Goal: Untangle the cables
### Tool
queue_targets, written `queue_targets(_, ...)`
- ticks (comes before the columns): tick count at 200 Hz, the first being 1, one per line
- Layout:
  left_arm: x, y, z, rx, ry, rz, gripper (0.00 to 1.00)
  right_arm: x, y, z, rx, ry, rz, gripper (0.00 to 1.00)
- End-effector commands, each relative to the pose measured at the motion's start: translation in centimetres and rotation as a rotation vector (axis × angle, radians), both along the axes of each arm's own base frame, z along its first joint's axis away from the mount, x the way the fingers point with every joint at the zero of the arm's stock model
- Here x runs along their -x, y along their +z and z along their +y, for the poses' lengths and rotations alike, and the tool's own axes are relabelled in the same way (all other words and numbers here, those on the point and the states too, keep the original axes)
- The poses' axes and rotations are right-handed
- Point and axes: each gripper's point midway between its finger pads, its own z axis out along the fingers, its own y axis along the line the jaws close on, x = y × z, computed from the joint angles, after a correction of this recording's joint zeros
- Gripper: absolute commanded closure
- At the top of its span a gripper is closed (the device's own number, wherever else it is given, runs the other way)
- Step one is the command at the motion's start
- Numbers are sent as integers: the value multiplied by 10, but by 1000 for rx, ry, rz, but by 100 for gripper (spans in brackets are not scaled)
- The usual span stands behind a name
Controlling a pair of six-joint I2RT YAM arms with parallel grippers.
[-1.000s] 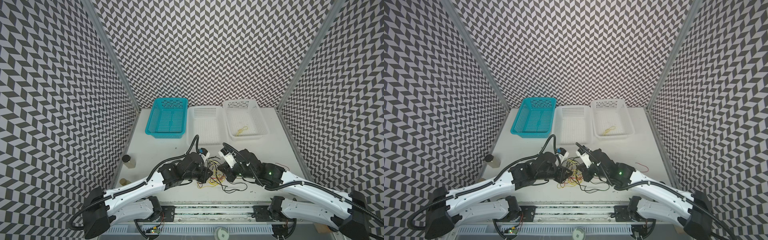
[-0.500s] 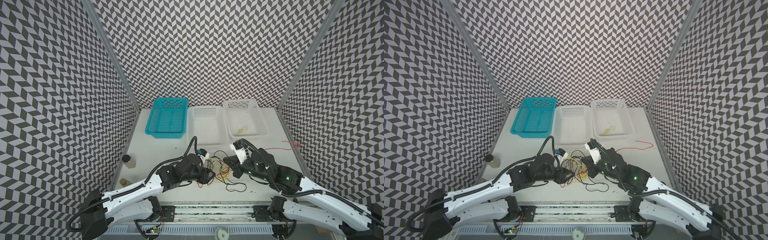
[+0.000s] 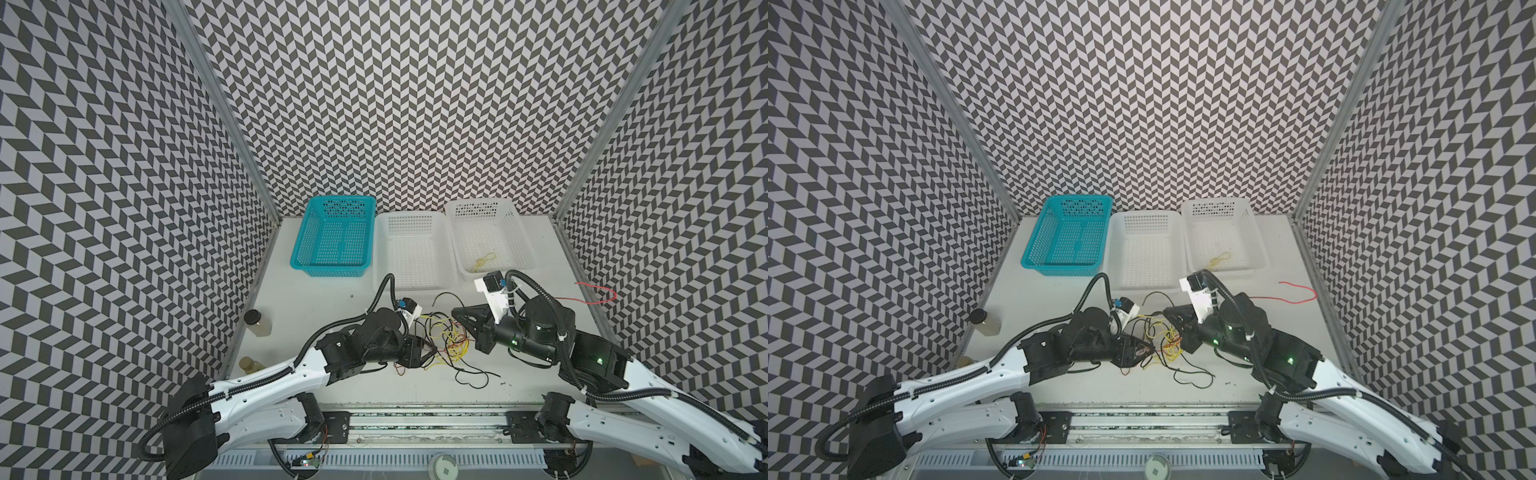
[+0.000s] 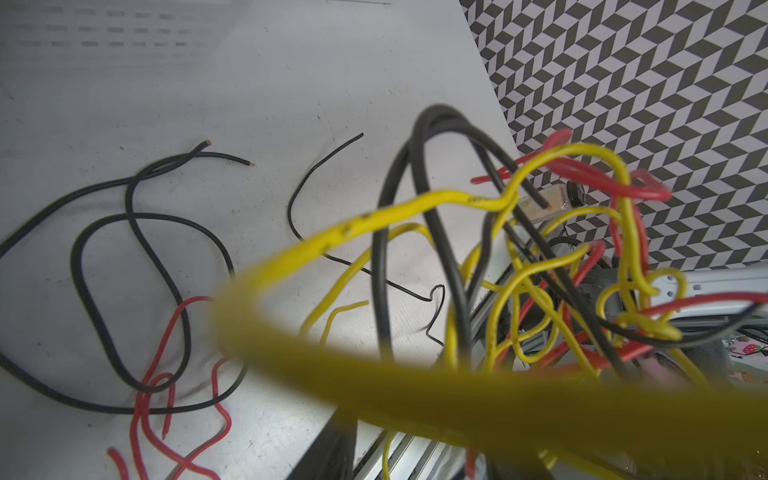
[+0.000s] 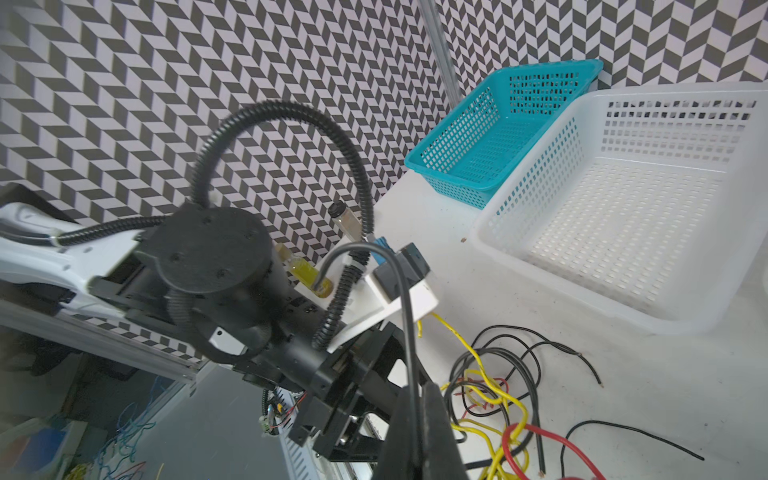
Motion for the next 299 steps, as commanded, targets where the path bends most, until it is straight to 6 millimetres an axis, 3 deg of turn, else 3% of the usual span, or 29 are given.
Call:
queue_targets(1, 6, -9, -2, -10, -22, 19, 51, 12, 53, -5, -146, 36, -66, 100)
queue_targets(94, 10, -38, 3, -67, -23, 54, 94, 11, 103, -54, -183, -138, -181, 100)
queue_targets(120, 9, -39, 3, -71, -23, 54, 96, 7, 98, -58, -155, -169, -179, 100)
queue_targets(138, 9, -30, 5, -58, -15, 35, 89, 1, 83, -56, -137, -187, -156, 100)
queue_targets(172, 6, -1, 16, -7, 17, -43, 56, -4, 64, -60, -106, -225, -155, 100)
queue_targets(183, 8, 6, 18, 16, 17, -60, 49, -4, 60, -60, -108, -223, -154, 100)
queue_targets(232, 10, 11, 18, 46, 8, -62, 45, 0, 49, -38, -109, -125, -125, 100)
queue_targets(299, 14, 25, 0, 137, -28, -29, 40, 0, 41, -20, -127, -59, -89, 100)
